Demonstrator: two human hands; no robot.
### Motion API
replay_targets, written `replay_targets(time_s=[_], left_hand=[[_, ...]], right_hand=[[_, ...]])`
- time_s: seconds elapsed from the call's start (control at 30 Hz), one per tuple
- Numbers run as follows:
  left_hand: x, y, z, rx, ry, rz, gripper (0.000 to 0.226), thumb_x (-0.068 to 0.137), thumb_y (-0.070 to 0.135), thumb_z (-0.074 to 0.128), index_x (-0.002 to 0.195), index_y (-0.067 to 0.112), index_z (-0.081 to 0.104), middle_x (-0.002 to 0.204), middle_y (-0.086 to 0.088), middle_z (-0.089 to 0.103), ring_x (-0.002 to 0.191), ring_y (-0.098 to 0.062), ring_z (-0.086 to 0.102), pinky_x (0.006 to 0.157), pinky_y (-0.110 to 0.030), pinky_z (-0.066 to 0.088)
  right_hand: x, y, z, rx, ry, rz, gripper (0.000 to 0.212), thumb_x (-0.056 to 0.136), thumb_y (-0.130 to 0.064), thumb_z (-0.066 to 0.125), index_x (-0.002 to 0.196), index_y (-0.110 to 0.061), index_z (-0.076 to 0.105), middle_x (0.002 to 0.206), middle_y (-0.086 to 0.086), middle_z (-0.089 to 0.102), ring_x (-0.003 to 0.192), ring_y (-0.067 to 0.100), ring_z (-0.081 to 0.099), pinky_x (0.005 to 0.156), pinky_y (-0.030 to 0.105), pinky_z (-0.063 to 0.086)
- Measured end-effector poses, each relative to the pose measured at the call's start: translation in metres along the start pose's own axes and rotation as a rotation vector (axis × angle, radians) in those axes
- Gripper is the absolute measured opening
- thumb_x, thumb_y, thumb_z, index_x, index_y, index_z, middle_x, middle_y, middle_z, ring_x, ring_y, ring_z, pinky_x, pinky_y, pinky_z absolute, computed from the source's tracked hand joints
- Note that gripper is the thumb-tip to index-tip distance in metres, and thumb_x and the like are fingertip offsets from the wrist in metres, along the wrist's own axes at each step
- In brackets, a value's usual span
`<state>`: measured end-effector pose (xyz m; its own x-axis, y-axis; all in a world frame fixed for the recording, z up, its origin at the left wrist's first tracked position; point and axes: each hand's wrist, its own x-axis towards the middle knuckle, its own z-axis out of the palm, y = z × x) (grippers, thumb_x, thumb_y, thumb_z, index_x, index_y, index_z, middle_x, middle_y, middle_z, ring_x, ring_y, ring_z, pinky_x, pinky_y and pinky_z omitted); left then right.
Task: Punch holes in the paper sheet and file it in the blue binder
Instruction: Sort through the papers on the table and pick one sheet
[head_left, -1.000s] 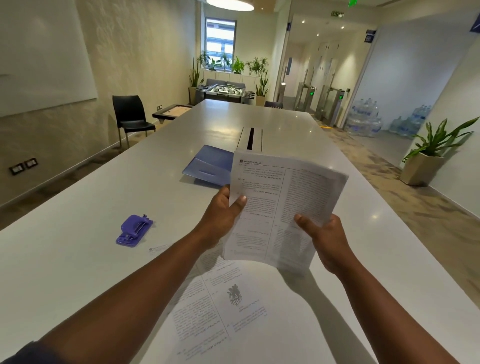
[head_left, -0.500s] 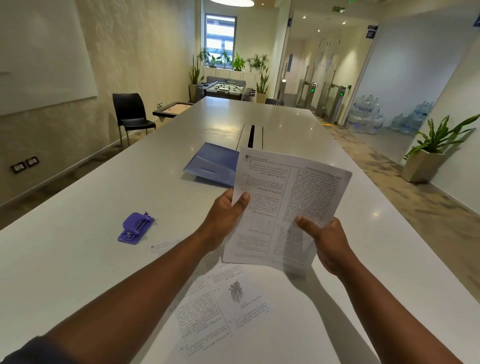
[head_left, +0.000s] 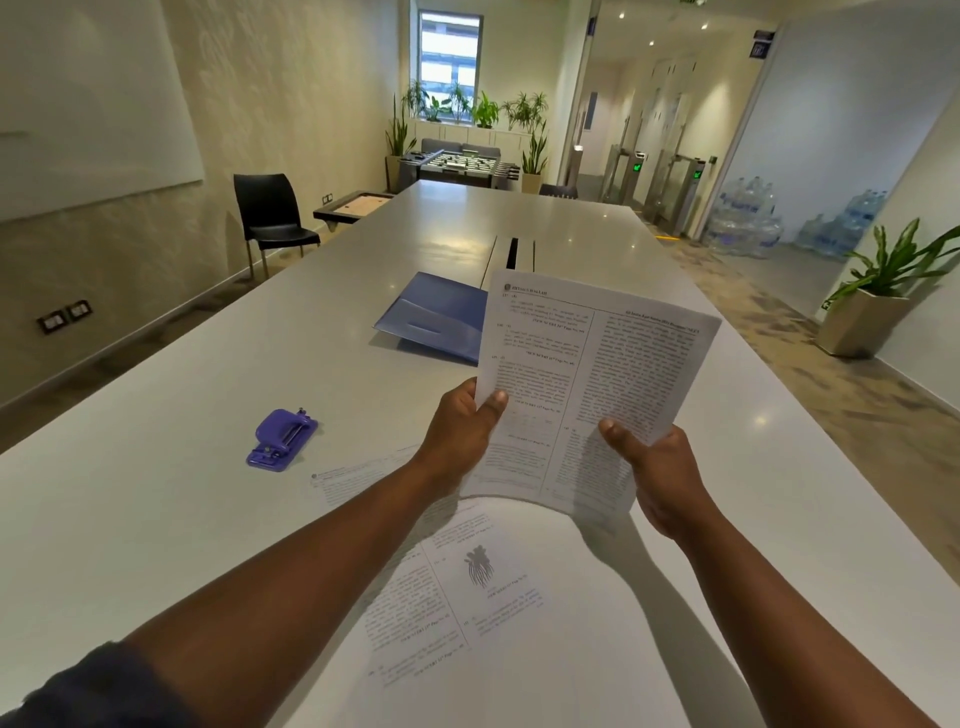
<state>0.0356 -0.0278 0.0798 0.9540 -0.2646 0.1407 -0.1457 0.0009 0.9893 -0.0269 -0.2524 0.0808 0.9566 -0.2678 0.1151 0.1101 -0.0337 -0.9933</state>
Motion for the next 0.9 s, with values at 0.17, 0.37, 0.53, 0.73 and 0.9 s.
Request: replay_targets(time_s=[0.17,0.37,0.53,0.73,0.9], left_hand=[[-0.005,-0.010,-0.003,-0.012,-0.038,-0.034,0.030,0.100,0.043,0.057,0.123,0.024,0.063,0.116,0.002,0.075,0.104,-0.026,0.073,0.091,-0.052,0.060],[-0.010,-0.015,-0.003,-0.013,-0.045,-0.039,0.026,0.103,0.037,0.056,0.124,0.024,0.063,0.118,0.001,0.075,0.106,-0.025,0.073,0.092,-0.051,0.060],[-0.012,-0.014,-0.009,0.009,-0.012,-0.033,0.029,0.102,0.038,0.055,0.125,0.021,0.063,0.117,0.001,0.075,0.105,-0.025,0.074,0.091,-0.053,0.060],[-0.009,-0.008,-0.030,0.128,-0.058,-0.130,0.026,0.101,0.038,0.061,0.120,0.020,0.066,0.114,0.003,0.076,0.100,-0.022,0.074,0.089,-0.043,0.061],[-0.004,-0.018,-0.082,0.422,-0.036,-0.316,0.040,0.089,0.034,0.078,0.119,0.011,0.065,0.125,-0.003,0.068,0.113,-0.023,0.064,0.097,-0.037,0.052]], right_hand=[[-0.005,0.004,0.004,-0.065,0.015,-0.013,0.013,0.095,-0.018,0.069,0.107,-0.023,0.072,0.104,-0.009,0.079,0.099,0.016,0.073,0.088,0.041,0.059],[-0.006,0.004,0.003,-0.055,0.020,0.003,0.014,0.095,-0.018,0.070,0.107,-0.023,0.073,0.107,-0.005,0.078,0.107,0.023,0.071,0.090,0.043,0.058],[-0.005,-0.008,0.010,-0.158,0.057,-0.016,0.015,0.097,-0.031,0.067,0.102,-0.018,0.073,0.103,0.000,0.078,0.100,0.028,0.073,0.083,0.046,0.059],[0.004,-0.024,0.018,-0.307,0.026,0.017,0.020,0.099,-0.037,0.064,0.104,-0.018,0.071,0.100,0.002,0.076,0.094,0.030,0.072,0.085,0.050,0.059],[0.002,-0.013,0.028,-0.434,-0.063,0.183,0.020,0.100,-0.027,0.062,0.112,-0.011,0.065,0.094,0.004,0.070,0.082,0.019,0.066,0.064,0.032,0.052]])
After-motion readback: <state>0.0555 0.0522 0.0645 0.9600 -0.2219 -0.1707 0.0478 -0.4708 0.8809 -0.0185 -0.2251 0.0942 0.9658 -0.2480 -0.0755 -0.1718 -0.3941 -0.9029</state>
